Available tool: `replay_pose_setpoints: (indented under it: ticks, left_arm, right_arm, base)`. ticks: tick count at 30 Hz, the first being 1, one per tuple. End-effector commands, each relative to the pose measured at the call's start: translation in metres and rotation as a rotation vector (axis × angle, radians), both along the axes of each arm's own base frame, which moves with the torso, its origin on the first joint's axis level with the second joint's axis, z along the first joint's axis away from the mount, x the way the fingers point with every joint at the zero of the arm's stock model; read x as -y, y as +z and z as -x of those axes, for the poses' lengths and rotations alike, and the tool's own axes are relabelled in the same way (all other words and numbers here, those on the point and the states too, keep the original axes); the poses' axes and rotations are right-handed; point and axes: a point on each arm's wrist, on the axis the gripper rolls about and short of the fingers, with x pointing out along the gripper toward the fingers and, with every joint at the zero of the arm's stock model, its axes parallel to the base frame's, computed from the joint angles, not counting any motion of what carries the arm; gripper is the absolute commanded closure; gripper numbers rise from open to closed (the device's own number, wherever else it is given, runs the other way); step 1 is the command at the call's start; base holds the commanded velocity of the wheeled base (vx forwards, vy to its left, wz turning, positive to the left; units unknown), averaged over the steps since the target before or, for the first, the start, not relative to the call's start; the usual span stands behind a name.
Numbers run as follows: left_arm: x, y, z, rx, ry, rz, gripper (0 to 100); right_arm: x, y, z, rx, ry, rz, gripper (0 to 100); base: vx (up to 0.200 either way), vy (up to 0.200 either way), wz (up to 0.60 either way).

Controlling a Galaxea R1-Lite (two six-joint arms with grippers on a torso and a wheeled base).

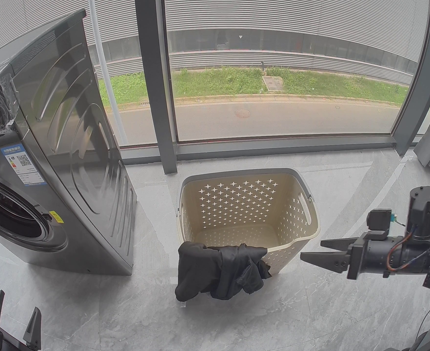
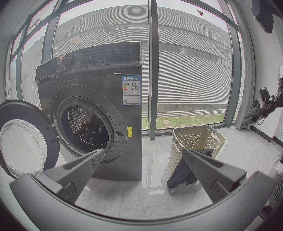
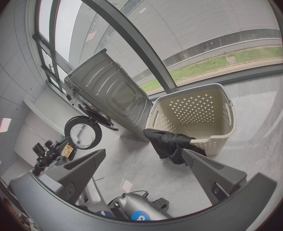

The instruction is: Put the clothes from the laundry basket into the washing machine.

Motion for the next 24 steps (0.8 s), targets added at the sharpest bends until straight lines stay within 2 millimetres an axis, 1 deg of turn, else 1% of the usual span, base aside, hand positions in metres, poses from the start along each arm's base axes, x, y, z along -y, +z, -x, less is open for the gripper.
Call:
replay_pose_setpoints:
  ticks: [1,5,11,13,15,19,24]
  left_arm:
    - [0.0,-0.005,0.0,-0.001,0.0,0.001,0]
    - [0.0,-0.005,0.0,-0.001,-0.001,0.0,0]
    - [0.0,-0.005,0.0,-0.003,0.0,0.001,0]
    - [0.0,-0.005,0.0,-0.001,0.0,0.003,0]
    - [0.0,-0.005,0.0,-0.003,-0.001,0.003,0]
    - [0.0,-0.005,0.0,-0.003,0.0,0.001,0]
    - [0.0,-0.005,0.0,-0.003,-0.001,0.001,0]
  right_arm:
    - [-0.026,-0.046,-0.034,-0.022,-0.028,0.105,0]
    - [-0.041,-0.062,-0.048,0.001,-0.019,0.111,0]
    - [-0.057,-0.088,-0.081,0.0,-0.155,0.191,0]
    - [-0.061,-0.091,-0.091,0.014,-0.187,0.209,0]
    - [-0.065,-0.093,-0.096,0.03,-0.195,0.218,0]
    - [-0.071,-0.101,-0.104,0.035,-0.204,0.257,0]
    - [-0.077,-0.107,-0.113,0.044,-0.211,0.275,0]
  base:
    - [0.0,0.0,0.0]
    - [0.0,0.0,0.0]
    - [0.0,0.0,0.0]
    - [0.0,0.0,0.0]
    - [0.0,0.0,0.0]
    - [0.0,0.0,0.0]
    - [0.0,0.0,0.0]
